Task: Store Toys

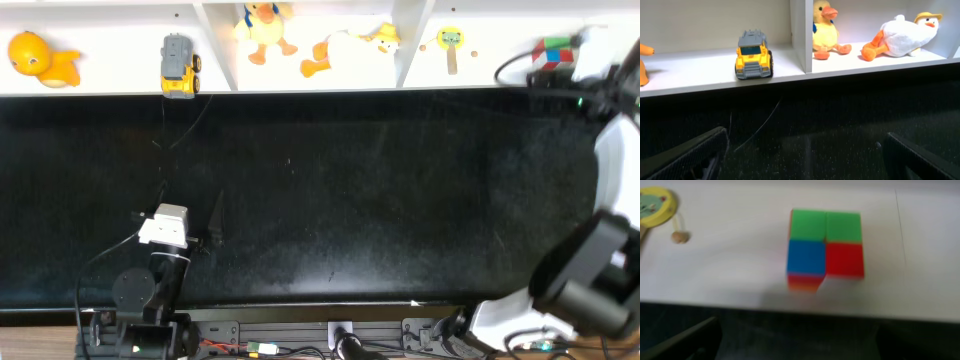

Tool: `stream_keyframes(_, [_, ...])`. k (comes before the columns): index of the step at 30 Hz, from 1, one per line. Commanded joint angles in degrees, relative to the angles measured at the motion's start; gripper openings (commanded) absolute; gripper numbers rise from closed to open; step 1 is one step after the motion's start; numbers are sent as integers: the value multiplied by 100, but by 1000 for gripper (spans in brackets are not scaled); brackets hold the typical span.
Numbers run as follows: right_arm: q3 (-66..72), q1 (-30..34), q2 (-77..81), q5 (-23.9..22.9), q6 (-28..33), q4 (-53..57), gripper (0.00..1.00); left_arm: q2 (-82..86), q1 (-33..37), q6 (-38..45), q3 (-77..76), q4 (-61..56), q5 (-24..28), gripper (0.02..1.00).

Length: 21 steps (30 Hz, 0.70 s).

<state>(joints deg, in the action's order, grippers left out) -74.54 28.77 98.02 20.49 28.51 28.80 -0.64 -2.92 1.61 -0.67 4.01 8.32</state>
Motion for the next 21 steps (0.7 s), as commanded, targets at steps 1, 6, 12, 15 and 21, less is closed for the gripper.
stream_keyframes(1, [1045,-92,-1165,-470,-26,-122,996,48,-22,-61,22,9,-44,998])
stream_keyframes(6, [2081,-1150,-1978,-1580,-369,-417,996,48,-22,-61,22,9,-44,998])
stream_keyframes(12, [3705,-2745,-3458,-2951,-1853,-1589,998,48,-22,-61,22,11,-44,998])
stream_keyframes(15, [4616,-3307,-4468,-2957,-2079,-1895,993,48,-22,-61,22,11,-44,998])
stream_keyframes(21, [6078,-3488,-6443,-2953,-2332,-2076,998,48,-22,-61,22,9,-44,996])
